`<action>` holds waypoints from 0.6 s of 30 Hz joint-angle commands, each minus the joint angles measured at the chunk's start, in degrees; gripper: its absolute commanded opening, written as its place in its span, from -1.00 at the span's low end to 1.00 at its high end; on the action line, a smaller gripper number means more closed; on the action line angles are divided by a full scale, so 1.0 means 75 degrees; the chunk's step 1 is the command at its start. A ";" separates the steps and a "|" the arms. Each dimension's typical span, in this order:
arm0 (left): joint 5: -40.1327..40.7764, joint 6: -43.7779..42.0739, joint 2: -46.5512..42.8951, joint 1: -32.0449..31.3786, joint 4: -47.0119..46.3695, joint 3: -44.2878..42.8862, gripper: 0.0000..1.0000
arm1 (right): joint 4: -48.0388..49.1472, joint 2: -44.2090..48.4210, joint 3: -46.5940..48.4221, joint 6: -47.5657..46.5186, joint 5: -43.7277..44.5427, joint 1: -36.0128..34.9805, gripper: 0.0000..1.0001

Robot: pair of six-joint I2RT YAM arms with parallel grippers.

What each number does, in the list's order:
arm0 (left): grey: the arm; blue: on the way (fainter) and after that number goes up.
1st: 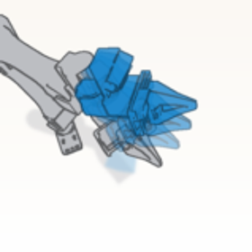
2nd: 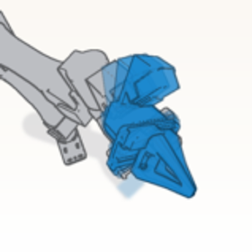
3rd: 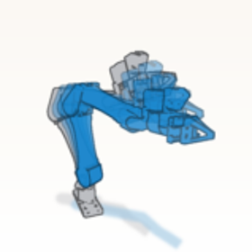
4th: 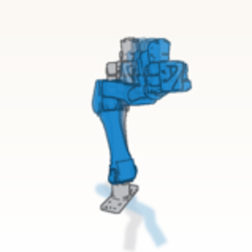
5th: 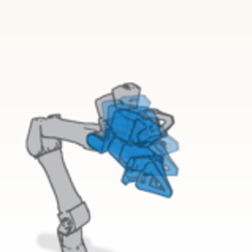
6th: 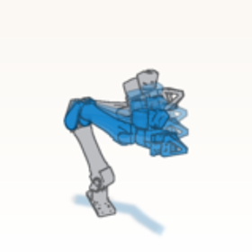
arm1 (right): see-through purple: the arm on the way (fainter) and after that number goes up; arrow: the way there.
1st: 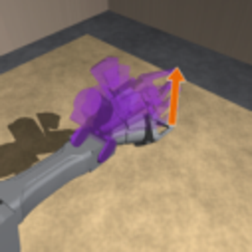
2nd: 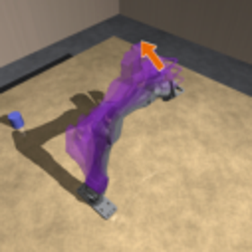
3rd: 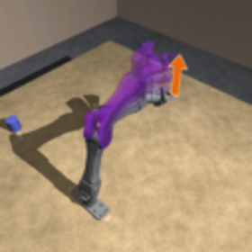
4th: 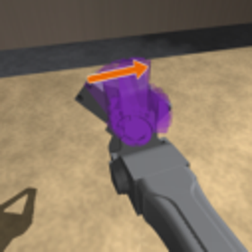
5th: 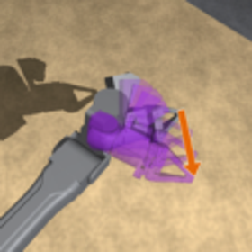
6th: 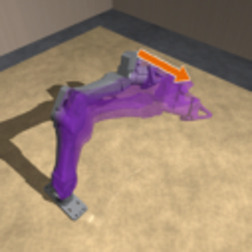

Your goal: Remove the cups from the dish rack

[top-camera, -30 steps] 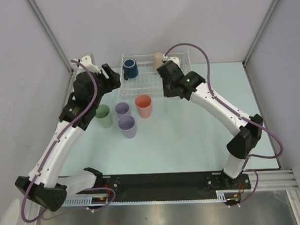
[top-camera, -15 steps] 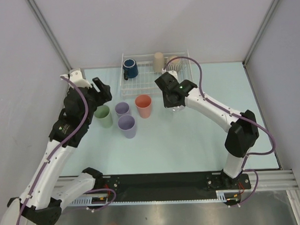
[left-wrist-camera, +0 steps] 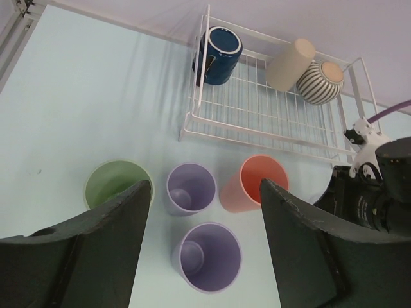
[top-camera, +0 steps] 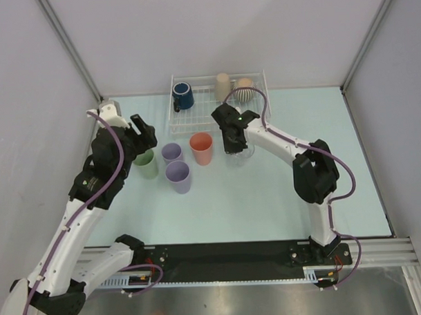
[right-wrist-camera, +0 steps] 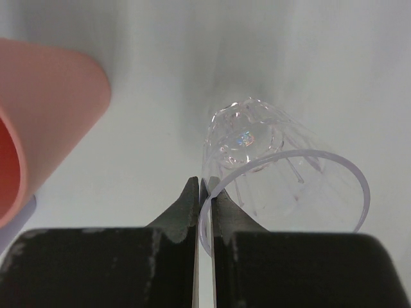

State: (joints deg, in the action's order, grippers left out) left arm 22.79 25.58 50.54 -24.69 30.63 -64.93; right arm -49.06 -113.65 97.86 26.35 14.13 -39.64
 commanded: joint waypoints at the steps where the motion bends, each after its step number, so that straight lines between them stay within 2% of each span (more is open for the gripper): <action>1: 0.0079 0.0186 -0.0118 -0.0048 0.0099 0.0020 0.49 | -0.0009 -0.0455 0.0919 -0.0115 -0.0313 0.0246 -1.00; 10: 0.0267 0.0022 -0.0130 -0.0060 0.0357 -0.0097 0.48 | -0.0560 -0.1487 0.2185 -0.0208 -0.0349 0.0328 -1.00; 18: 0.0115 0.0011 0.0081 -0.0060 0.0334 -0.0144 0.48 | -0.0736 -0.1723 0.2186 -0.0138 -0.0314 0.0281 -0.98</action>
State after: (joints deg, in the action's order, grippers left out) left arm 23.86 25.91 50.65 -24.75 33.65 -64.93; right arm -52.73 -126.45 112.33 25.19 11.64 -37.19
